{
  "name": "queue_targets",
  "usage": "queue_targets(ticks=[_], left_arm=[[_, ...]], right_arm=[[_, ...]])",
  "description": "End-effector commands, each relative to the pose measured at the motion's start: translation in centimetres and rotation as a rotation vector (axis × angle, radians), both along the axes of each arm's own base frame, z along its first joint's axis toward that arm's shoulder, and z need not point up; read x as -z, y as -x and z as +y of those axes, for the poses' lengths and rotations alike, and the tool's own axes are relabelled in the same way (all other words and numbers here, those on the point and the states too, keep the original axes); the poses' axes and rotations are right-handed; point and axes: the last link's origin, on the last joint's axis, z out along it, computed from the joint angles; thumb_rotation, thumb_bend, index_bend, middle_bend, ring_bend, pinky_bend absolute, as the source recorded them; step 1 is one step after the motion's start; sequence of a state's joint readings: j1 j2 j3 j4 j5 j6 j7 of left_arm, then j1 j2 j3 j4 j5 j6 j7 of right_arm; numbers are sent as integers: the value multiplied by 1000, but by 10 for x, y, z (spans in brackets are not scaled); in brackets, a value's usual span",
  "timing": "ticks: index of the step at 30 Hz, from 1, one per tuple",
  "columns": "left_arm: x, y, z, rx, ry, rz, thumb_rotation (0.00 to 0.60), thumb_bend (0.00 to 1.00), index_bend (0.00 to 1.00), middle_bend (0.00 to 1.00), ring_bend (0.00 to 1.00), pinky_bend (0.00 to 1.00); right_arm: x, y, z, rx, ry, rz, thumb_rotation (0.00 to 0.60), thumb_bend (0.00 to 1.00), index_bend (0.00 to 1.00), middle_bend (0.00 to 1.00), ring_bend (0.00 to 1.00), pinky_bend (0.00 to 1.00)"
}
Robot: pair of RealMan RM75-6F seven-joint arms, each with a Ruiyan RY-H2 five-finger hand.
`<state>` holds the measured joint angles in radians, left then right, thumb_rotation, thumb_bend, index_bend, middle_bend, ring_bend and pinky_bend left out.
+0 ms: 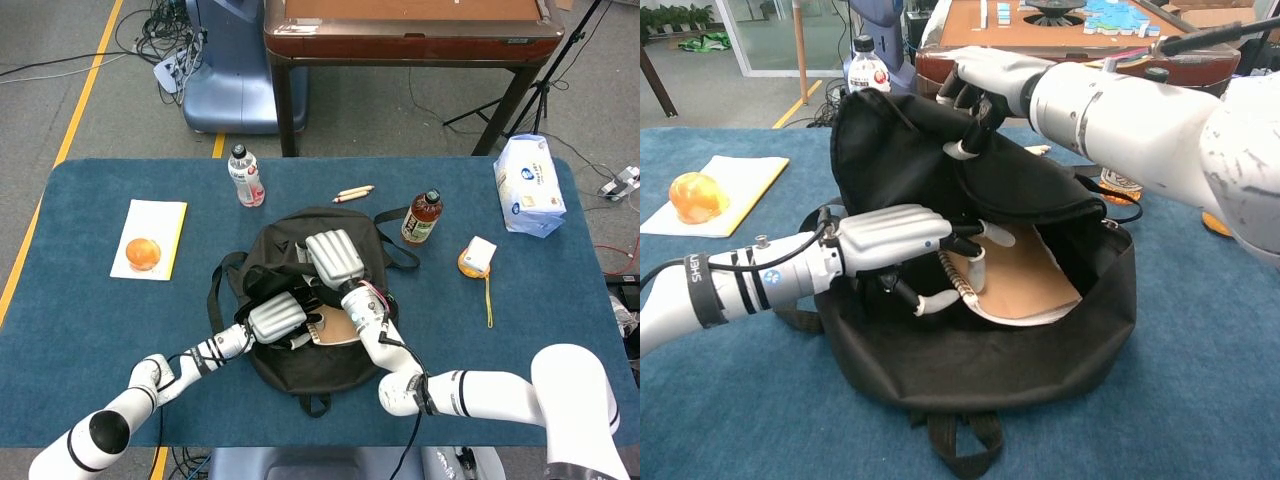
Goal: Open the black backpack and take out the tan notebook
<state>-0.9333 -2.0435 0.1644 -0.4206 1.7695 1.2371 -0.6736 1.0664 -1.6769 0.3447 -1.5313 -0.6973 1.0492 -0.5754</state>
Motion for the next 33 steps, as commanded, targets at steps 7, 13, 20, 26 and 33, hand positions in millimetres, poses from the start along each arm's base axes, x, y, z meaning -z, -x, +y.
queue_targets(ticks=[7,13,20,26,33], left_arm=[[-37,16,-6,-46,24,-128,600,516,711,263,168,125],[-67,26,-13,-72,26,-185,600,516,710,419,316,127],[-103,34,-24,-103,31,-232,600,516,705,594,458,167],[-131,39,-26,-159,26,-284,600,516,708,688,541,237],[-165,40,-30,-188,16,-367,600,517,709,735,591,267]], right_arm=[[-1,6,-2,13,-5,-1,600,428,704,605,488,428],[-1,9,-4,21,-4,-9,600,427,704,605,488,428],[0,11,-4,22,-13,-12,600,427,704,605,488,429],[0,13,-3,26,-20,-16,600,427,704,605,488,428],[1,18,-2,30,-35,-16,600,427,704,605,488,429]])
